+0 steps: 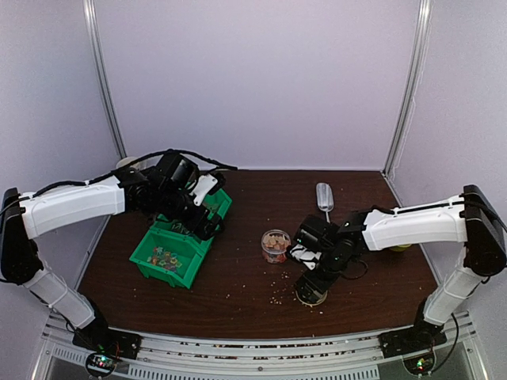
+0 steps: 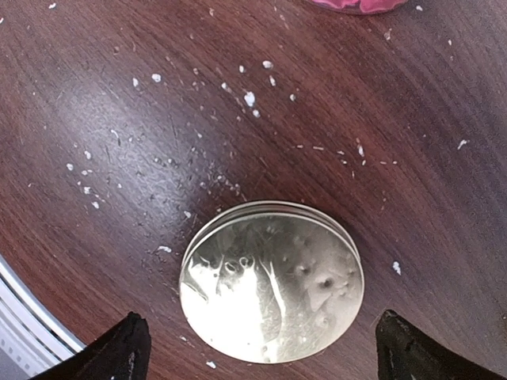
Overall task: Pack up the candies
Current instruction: Pick up the box lid from the center of the board.
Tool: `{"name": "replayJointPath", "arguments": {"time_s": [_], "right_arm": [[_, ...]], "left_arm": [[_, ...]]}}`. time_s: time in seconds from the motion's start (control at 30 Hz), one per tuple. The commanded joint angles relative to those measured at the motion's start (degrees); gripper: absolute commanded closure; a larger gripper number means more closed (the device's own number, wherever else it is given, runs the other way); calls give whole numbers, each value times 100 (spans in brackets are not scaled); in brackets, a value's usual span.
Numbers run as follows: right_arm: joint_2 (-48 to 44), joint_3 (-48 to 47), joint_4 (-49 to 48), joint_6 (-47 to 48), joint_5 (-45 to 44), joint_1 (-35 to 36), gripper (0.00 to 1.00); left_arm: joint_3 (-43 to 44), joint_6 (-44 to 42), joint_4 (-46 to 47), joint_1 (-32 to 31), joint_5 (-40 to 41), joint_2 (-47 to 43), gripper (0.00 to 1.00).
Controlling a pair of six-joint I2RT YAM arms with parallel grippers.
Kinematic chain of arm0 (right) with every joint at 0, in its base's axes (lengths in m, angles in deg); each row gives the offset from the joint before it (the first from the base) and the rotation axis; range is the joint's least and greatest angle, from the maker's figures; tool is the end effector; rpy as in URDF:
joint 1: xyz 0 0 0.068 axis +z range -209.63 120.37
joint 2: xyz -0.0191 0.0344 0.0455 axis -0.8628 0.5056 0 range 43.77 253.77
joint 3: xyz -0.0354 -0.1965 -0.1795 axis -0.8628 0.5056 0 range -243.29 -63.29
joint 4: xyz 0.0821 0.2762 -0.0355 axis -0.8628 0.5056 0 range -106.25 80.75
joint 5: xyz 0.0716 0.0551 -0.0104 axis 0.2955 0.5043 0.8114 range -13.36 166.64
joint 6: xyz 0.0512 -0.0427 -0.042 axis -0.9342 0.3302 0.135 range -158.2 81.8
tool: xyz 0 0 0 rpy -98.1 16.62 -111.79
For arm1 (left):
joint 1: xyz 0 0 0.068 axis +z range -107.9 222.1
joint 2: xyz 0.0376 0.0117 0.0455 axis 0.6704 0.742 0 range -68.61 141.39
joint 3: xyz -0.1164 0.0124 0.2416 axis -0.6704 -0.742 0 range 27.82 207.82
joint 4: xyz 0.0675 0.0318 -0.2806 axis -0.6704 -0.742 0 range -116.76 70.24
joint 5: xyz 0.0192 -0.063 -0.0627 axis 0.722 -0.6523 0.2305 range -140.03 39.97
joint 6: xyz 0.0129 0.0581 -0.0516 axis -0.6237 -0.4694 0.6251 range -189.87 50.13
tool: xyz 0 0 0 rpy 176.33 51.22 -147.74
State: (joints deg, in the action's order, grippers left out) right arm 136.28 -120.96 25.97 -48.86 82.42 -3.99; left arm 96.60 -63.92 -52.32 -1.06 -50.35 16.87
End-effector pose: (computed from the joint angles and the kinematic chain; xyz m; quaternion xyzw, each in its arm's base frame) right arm 0.1770 0.2710 0.1269 -0.3848 0.9147 0.1035 0.0669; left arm 0.2720 -0.2556 0.2432 0.2999 0.8882 -0.1471 0.3155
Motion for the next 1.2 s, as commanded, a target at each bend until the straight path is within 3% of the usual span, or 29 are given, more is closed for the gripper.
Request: {"name": "replayJointPath", "arguments": {"time_s": [0.0,0.6,1.17], "right_arm": [[167,-81,-33,-9,90,35,0],[542,-242,-53,42,61,37,5],[698,-323,14,58,-120,42,2]], "left_arm": [[49,52,263,25,55,-5,2],[75,64,245,22,91,30,2],[84,64,232,26,103,40,2]]}}
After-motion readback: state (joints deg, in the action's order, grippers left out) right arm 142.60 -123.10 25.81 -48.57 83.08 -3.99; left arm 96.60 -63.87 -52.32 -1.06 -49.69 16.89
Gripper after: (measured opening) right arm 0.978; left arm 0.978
